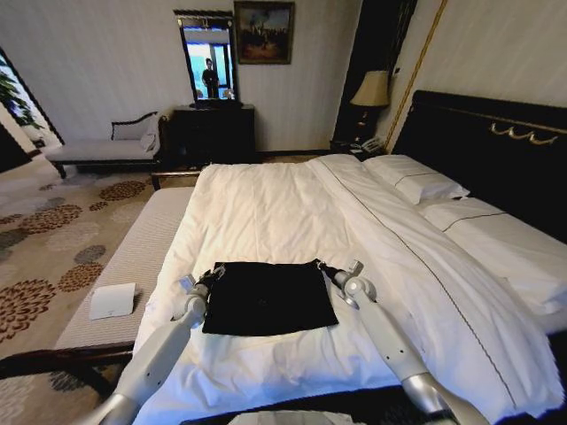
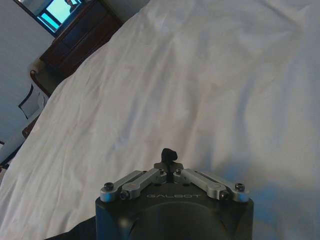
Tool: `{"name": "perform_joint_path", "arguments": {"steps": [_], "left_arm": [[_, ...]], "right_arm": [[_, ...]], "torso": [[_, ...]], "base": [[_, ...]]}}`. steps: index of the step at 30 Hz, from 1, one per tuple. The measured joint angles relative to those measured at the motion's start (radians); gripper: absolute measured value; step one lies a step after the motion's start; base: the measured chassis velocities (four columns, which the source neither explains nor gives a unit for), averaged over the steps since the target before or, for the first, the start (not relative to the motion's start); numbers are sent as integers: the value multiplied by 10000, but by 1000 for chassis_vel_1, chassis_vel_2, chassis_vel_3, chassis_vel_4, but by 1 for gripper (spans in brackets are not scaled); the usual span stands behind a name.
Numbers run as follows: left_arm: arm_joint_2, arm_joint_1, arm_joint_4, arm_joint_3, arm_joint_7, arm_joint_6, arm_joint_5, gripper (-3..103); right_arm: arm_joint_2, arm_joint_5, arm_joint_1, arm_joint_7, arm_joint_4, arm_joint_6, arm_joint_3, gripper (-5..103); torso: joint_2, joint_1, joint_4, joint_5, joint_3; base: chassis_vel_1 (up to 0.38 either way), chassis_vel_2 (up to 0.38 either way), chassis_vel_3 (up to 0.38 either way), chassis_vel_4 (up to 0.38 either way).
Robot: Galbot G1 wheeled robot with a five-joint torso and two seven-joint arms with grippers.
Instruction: Fold the clothes on the bed.
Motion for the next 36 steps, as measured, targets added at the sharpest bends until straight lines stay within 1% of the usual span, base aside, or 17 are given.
{"name": "perform_joint_path", "arguments": {"steps": [1, 2, 3, 5, 7, 11, 12, 13, 15, 17, 20, 22, 30, 32, 33, 35, 36], "left_arm": [[-7, -9, 15, 3, 22, -15, 7, 63], [-23, -32, 38, 21, 71, -38, 13, 57], [-23, -32, 38, 21, 71, -38, 13, 57], [-68, -143, 141, 77, 149, -75, 20, 46], [-78, -168, 174, 89, 157, -80, 22, 46], [-186, -465, 575, 217, 226, -164, 59, 24], [-193, -484, 603, 221, 227, -168, 59, 24], [-222, -549, 701, 230, 226, -171, 48, 14], [-238, -585, 762, 231, 226, -174, 38, 14], [-258, -631, 834, 232, 226, -179, 18, 3], [-278, -655, 877, 220, 225, -217, 7, 0], [-278, -634, 843, 187, 222, -277, 7, 0], [-73, -271, 159, 74, 209, -485, 11, 0], [47, -91, -323, 22, 191, -557, 18, 0], [62, -70, -386, 16, 189, -565, 19, 0], [266, 222, -1225, -75, 161, -680, 43, 0], [266, 222, -1225, -75, 161, -680, 43, 0]], "right_arm": [[0, 0, 0, -1, 0, 0, 0, 1], [0, 0, -1, -4, 0, 0, 2, 1], [0, 0, -1, -4, 0, 0, 2, 1], [5, 0, -3, -10, 0, 0, 5, 1], [7, 0, -3, -10, 0, 0, 4, 1], [5, 9, -23, -2, 28, 0, 7, 1], [-2, 11, -25, -1, 34, 0, 8, 1], [-27, 18, -37, 0, 48, 0, 19, 1], [-41, 26, -41, 0, 51, 0, 26, 1], [-56, 36, -44, 0, 56, 0, 34, 1], [-61, 43, -58, 4, 82, -1, 44, 1], [-66, 43, -85, 5, 102, 0, 54, 1], [-72, 39, -204, 10, 298, 0, 98, 1], [-121, 38, -320, 10, 587, 0, 144, 1], [-134, 38, -343, 10, 642, 0, 153, 1], [-323, 47, -539, 44, 1219, -1, 239, 1], [-323, 47, -539, 44, 1219, -1, 239, 1]], "torso": [[0, 0, 0, 0, 0], [0, 0, 0, 0, 0], [0, 0, 0, 0, 0], [0, -1, 0, 0, 0], [0, 0, 0, 0, 0], [0, 0, 0, 1, 0], [-1, 0, 0, 0, 0], [0, 0, 0, 0, 0], [0, -1, 0, 0, 0], [0, 0, -1, 0, 0], [0, -1, 0, 0, 0], [0, -1, -1, 1, 0], [0, -1, 0, 0, 0], [0, 0, 1, 0, 0], [0, 0, 0, 0, 0], [0, -1, 0, 1, -1], [0, -1, 0, 1, -1]], "base": [[0, 0, 0, 0], [0, 0, 0, 0], [0, 0, 0, 0], [0, 0, 0, 0], [0, 0, 0, 0], [0, 0, 0, 0], [0, 0, 0, 0], [0, 0, 0, 0], [0, 0, 0, 0], [0, 0, 0, 0], [0, 0, 0, 0], [0, 0, 0, 0], [0, 0, 0, 0], [0, 0, 0, 0], [0, 0, 0, 0], [0, 0, 0, 0], [0, 0, 0, 0]]}}
